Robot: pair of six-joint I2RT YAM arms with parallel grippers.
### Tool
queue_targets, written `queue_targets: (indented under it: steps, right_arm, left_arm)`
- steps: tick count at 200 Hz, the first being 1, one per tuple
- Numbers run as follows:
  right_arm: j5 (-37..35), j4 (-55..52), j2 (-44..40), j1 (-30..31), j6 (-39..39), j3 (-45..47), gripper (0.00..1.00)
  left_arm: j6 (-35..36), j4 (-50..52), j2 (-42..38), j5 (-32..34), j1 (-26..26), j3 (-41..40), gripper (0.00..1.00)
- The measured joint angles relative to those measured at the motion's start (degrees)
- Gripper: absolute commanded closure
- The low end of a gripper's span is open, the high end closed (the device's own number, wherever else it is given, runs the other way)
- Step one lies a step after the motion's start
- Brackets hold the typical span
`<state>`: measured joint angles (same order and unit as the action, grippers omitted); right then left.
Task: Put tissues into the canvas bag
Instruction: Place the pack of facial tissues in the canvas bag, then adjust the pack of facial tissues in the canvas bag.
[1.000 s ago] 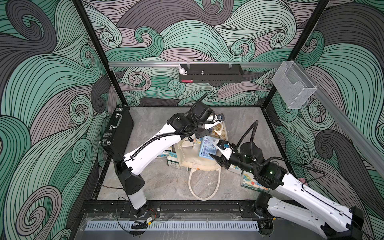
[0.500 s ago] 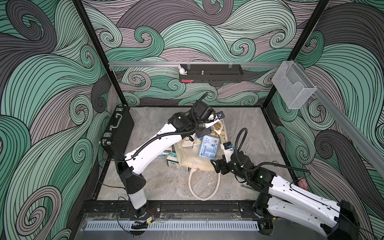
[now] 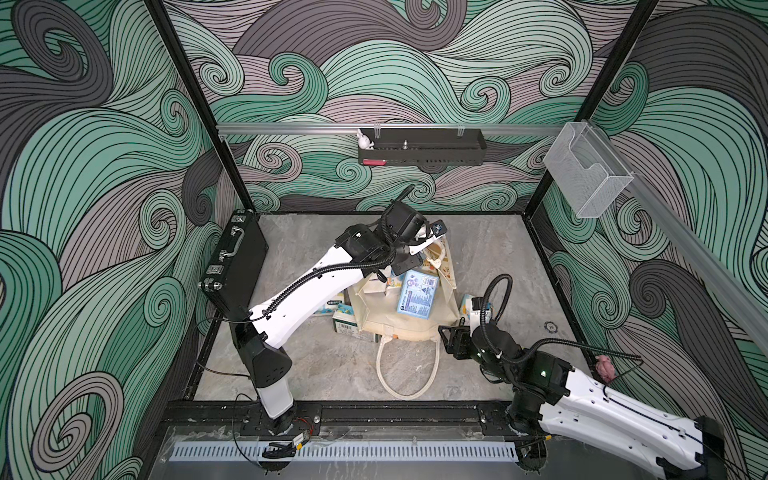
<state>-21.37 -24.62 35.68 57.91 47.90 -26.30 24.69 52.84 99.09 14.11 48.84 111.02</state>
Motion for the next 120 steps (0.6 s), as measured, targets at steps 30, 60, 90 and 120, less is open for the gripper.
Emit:
queue_targets:
  steps: [30, 60, 90, 120]
  right_arm:
    - [0.9, 0.5, 1.9, 0.3, 0.4, 1.3, 0.30]
    - [1.4, 5.2, 8.3, 4.9, -4.7, -0.8, 0.15]
    - [-1.2, 8.4, 16.3, 9.1, -9.7, -7.7, 0.01]
    - [-8.0, 10.8, 23.3, 9.3, -9.2, -12.5, 0.00]
  left_arm:
    - [-1.0, 0.7, 1.0, 0.0, -0.1, 1.9, 1.00]
    - [-2.2, 1.3, 1.9, 0.0, -0.2, 3.1, 1.00]
    - [-3.0, 1.5, 1.9, -0.3, -0.2, 3.2, 1.00]
    - [-3.5, 1.6, 1.9, -0.5, -0.2, 3.1, 1.00]
